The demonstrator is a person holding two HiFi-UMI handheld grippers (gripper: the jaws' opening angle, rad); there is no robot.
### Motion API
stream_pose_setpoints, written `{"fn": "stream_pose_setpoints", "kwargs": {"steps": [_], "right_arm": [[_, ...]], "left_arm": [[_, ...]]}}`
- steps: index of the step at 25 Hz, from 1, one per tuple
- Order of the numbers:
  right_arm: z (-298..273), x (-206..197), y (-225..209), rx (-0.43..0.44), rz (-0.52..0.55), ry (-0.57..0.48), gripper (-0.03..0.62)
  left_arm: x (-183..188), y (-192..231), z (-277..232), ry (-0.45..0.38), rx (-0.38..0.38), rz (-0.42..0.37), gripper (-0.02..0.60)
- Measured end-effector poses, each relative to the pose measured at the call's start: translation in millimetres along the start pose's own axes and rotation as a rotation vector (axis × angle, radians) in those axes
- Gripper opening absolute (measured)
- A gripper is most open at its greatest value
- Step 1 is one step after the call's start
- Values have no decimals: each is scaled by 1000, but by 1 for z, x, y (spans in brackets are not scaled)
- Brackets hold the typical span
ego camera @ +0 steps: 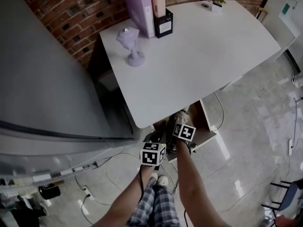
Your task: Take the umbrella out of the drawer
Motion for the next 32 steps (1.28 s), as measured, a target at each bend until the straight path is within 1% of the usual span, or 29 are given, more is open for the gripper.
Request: {"fn": "stream_pose_setpoints", "kwargs": {"steps": [2,7,9,12,15,20,26,32], "right_arm": [[-2,1,-3,1,-26,-35,383],[-1,-4,-5,-8,-93,-11,339],[0,-4,-8,-20,-86,-13,313],[10,-1,-7,-37,-66,-60,285],[26,6,0,-44,-65,-119,279],[51,13,10,-31,-58,-159,278],[84,19,10,-51,-138,-219,278],[135,25,12,-86,-153,-285,279]], "left_arm": [[0,2,0,-6,-3,-2,26],[-3,2,2,-13,-13,0,26],[-1,-1,3,-19,-17,-9,26],[0,-5,9,-18,-22,-17,26],[2,-8,18,-12,-21,-19,26],[10,-17,32,-9,-19,-22,26],[22,-25,54,-11,-18,-30,26],[34,-39,83,-14,-26,-32,26]]}}
Point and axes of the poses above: the fingertips, and each gripper's own axes: z backward along the fingers, y to its left, x out of its top, the point moved 6 cm from there along z, backward along the fingers, and after that the axes turned 1 degree about -x, right-handed, at the moved point
